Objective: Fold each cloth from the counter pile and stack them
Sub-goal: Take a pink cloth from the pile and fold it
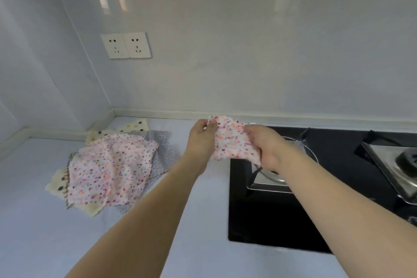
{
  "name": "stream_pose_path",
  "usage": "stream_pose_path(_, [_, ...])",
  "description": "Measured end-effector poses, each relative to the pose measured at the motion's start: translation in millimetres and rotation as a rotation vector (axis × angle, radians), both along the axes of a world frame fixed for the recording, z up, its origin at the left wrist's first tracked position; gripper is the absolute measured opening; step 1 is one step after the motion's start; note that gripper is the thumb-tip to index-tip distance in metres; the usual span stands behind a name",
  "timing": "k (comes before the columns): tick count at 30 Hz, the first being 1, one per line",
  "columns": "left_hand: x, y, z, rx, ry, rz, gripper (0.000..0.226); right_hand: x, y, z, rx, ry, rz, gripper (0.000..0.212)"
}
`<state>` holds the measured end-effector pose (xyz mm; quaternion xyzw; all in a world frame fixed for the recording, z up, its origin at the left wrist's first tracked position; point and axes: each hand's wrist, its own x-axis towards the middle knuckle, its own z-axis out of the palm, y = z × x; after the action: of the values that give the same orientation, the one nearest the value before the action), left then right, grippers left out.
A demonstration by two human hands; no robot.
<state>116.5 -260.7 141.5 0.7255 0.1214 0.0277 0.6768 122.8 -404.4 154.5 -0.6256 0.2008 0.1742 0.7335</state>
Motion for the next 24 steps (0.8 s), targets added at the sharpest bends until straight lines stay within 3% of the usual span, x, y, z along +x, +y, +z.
stream_pose_path(6, [-19.1, -61.6, 54.4, 0.013, 0.150, -0.110, 0.029, -41.7, -74.3, 63.1, 0.070, 0.141, -0.118, 0.026])
stream_pose_path(13, [-15.8, -178.0, 53.6, 0.053, 0.245, -0.277, 0.028, -63.7, -181.2, 36.6, -0.129, 0.232, -0.267, 0.021])
stream_pose_path(16, [-13.7, -236.7, 51.4, 0.107, 0.282, -0.351, 0.021, -66.7, -248.0, 36.8, -0.189, 0.164, -0.308, 0.024])
stream_pose_path(19, [-7.6, -300.1, 46.6, 0.107, 0.305, -0.397, 0.024, -67.0, -320.5, 39.8, -0.184, 0.133, -0.336, 0.025])
stream_pose_path(24, [0.4, -397.4, 36.5, 0.105, 0.312, -0.391, 0.014, -74.9, -428.8, 43.0, -0.078, 0.239, -0.332, 0.025])
